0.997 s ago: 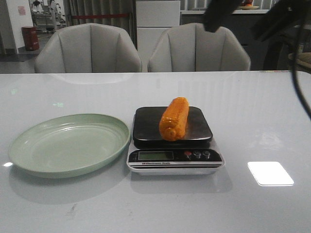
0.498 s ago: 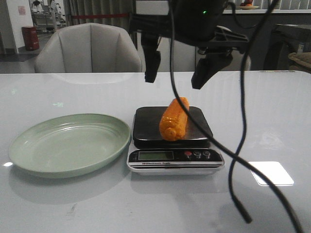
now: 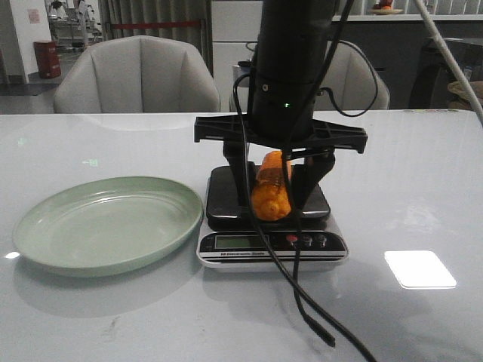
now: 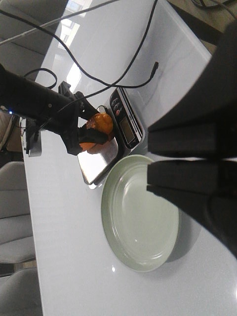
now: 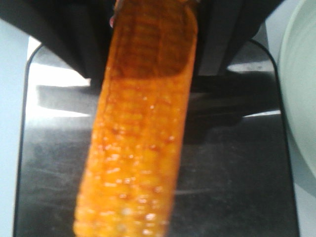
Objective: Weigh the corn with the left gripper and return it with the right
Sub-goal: 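Lower the right gripper over the corn on the scale, then grasp the corn with the right gripper and move it onto the plate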
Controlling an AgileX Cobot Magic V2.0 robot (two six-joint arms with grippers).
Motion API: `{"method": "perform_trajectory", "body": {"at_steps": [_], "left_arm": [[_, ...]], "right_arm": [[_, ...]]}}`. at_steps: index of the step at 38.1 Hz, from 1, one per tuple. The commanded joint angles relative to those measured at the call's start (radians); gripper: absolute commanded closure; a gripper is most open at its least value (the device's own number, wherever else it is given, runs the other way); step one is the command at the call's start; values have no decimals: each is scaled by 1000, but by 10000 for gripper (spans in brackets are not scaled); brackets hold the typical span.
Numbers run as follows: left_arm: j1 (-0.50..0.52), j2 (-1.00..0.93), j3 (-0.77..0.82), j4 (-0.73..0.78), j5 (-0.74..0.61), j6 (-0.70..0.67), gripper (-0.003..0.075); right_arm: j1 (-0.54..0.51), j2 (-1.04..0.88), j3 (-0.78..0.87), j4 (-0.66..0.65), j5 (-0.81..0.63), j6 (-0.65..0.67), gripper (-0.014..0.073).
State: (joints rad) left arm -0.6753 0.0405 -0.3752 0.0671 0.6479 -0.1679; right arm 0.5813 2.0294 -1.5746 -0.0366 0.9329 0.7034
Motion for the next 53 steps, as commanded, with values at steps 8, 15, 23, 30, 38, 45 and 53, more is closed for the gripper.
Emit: {"method": "perform_trajectory", "body": {"at_steps": [8, 15, 23, 30, 38, 45, 53], "left_arm": [[2, 14, -23, 3, -81, -2, 596], [2, 14, -23, 3, -83, -2, 596], [2, 14, -23, 3, -83, -2, 596], [2, 14, -23, 3, -83, -2, 596], [2, 14, -23, 3, -83, -2, 596], [2, 14, -23, 3, -83, -2, 596], [2, 14, -23, 3, -83, -2, 596]], "right_arm": [[61, -56, -119, 68, -91, 3, 405], [179, -25, -123, 89, -257, 3, 405], [238, 31, -125, 111, -352, 3, 372], [256, 63, -159, 112, -354, 3, 58], [247, 50, -222, 101, -269, -60, -4], [207, -6, -256, 100, -100, -111, -4], [88, -108, -233, 103, 130, -340, -4]]}}
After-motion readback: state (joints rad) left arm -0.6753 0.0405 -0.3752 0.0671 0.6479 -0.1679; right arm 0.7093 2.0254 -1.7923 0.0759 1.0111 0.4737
